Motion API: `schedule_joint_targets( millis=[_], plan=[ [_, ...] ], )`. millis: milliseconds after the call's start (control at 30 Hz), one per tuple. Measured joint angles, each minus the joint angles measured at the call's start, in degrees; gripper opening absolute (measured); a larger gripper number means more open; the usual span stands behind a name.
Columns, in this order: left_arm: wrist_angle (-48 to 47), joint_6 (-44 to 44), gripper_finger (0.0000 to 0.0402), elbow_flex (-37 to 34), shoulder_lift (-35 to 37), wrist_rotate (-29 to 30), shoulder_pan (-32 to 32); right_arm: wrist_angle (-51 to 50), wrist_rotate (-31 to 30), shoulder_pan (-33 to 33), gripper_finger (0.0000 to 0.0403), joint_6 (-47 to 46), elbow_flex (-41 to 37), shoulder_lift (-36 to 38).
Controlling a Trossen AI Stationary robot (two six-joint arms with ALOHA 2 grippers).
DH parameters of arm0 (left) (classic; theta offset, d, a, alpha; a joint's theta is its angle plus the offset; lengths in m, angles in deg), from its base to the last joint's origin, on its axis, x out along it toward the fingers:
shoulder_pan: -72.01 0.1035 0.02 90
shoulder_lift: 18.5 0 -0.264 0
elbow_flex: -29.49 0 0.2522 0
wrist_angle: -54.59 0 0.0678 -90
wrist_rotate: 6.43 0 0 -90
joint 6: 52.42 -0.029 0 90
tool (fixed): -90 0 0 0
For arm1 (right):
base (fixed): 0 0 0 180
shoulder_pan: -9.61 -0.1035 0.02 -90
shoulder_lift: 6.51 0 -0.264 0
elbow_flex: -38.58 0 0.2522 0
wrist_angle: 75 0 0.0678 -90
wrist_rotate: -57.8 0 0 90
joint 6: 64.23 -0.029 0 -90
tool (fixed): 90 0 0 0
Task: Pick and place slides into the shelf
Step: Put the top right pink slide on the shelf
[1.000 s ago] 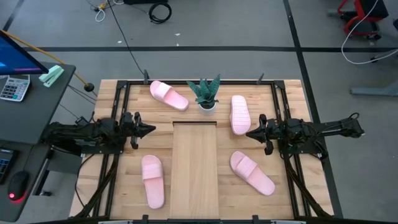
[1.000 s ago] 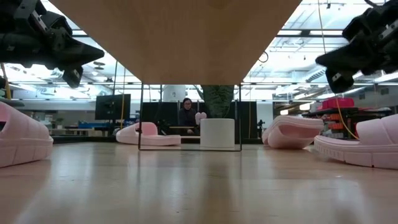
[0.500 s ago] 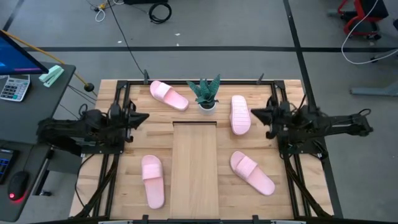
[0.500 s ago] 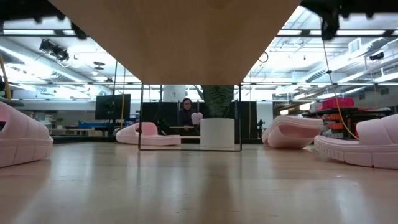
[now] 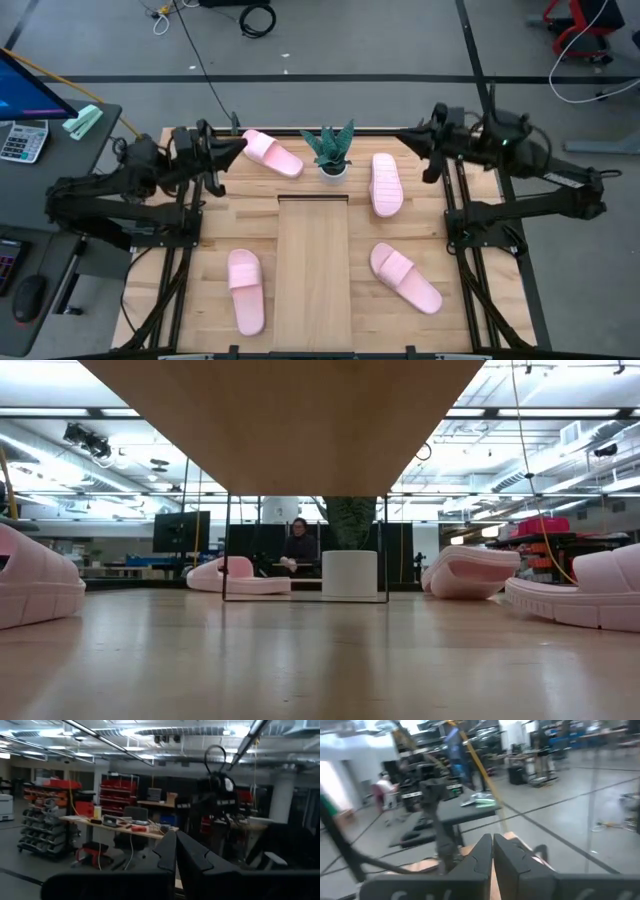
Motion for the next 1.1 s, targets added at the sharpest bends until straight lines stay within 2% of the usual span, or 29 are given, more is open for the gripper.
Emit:
schedule_joint_targets(
  millis=[167, 267, 400, 533, 800, 1100],
  plan=[
    [-7.9, 0.5, 0.0033, 9.0, -4.6, -3.2, 1.6, -7.0, 11.7, 4.6, 0.0023, 0.9, 10.8, -3.8],
    [-12.2, 0.5, 0.0035, 14.1, -7.6, -3.2, 2.2, -14.6, 16.0, 7.8, 0.0023, 1.0, 15.6, -5.1],
    [-19.5, 0.7, 0.0036, 19.9, -11.8, -3.3, 4.3, -19.1, 19.6, 10.7, 0.0023, 2.5, 18.1, -5.5],
    [-22.2, 2.3, 0.0032, 23.7, -15.9, -3.2, 6.2, -19.7, 23.0, 12.5, 0.0023, 3.0, 18.3, -5.0],
    [-23.2, 1.7, 0.0029, 26.5, -21.5, -3.3, 6.4, -24.0, 24.1, 14.4, 0.0023, 6.1, 18.3, -5.0],
    [-23.9, 1.4, 0.0040, 26.6, -21.8, -3.1, 6.4, -26.4, 23.9, 14.4, 0.0023, 10.7, 18.3, -6.1]
  ],
)
